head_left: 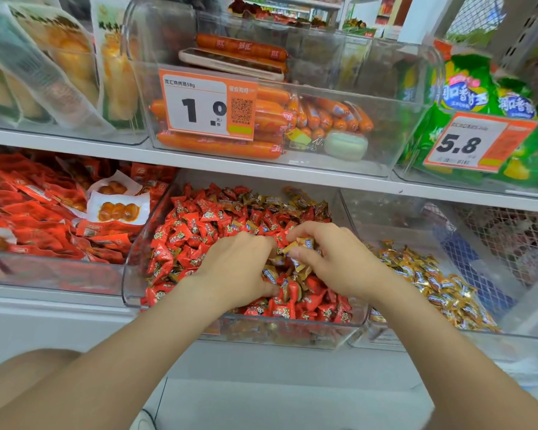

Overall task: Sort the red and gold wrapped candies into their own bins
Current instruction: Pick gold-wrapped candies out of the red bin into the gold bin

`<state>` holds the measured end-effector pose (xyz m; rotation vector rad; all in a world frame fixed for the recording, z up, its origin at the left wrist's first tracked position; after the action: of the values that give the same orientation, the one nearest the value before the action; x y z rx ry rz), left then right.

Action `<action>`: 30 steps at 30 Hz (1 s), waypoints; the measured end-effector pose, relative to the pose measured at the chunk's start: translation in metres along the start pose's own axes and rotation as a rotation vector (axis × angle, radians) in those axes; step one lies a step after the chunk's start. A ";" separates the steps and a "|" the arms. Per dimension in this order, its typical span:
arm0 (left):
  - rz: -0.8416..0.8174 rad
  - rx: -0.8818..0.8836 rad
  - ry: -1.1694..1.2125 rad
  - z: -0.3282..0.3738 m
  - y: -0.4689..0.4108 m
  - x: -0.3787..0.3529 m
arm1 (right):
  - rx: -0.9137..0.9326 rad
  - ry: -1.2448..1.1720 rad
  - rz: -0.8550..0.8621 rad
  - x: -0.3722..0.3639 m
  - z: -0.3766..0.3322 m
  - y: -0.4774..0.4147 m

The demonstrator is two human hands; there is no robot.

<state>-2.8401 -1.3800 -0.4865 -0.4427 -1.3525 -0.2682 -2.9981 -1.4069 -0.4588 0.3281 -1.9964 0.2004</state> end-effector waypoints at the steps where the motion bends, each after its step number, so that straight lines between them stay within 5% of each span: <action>1: -0.003 -0.006 -0.006 0.001 -0.001 -0.002 | 0.002 -0.010 0.008 0.001 0.000 0.000; 10: 0.020 -0.039 -0.053 0.005 -0.005 -0.002 | -0.204 -0.613 -0.113 0.011 0.011 0.005; 19: 0.114 -0.015 0.193 -0.018 0.010 0.013 | -0.444 -0.892 -0.237 -0.004 0.013 0.004; 23: 0.179 -0.010 0.198 -0.021 0.017 0.021 | -0.505 -0.872 -0.216 -0.005 0.010 0.004; 30: 0.260 -0.033 0.274 -0.017 0.019 0.033 | -0.231 -0.708 -0.211 -0.006 -0.010 0.004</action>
<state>-2.8098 -1.3687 -0.4598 -0.5816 -1.0116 -0.1308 -2.9884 -1.3999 -0.4598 0.5045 -2.6235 -0.3258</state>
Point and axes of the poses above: each hand's wrist, its own y-axis away from the middle knuckle, its own x-axis out of the back of the hand, z = x × y, the point moved 6 cm from there along -y, towards the middle knuckle, and after that the axes turned 13 degrees about -x, right-handed, at the moved point
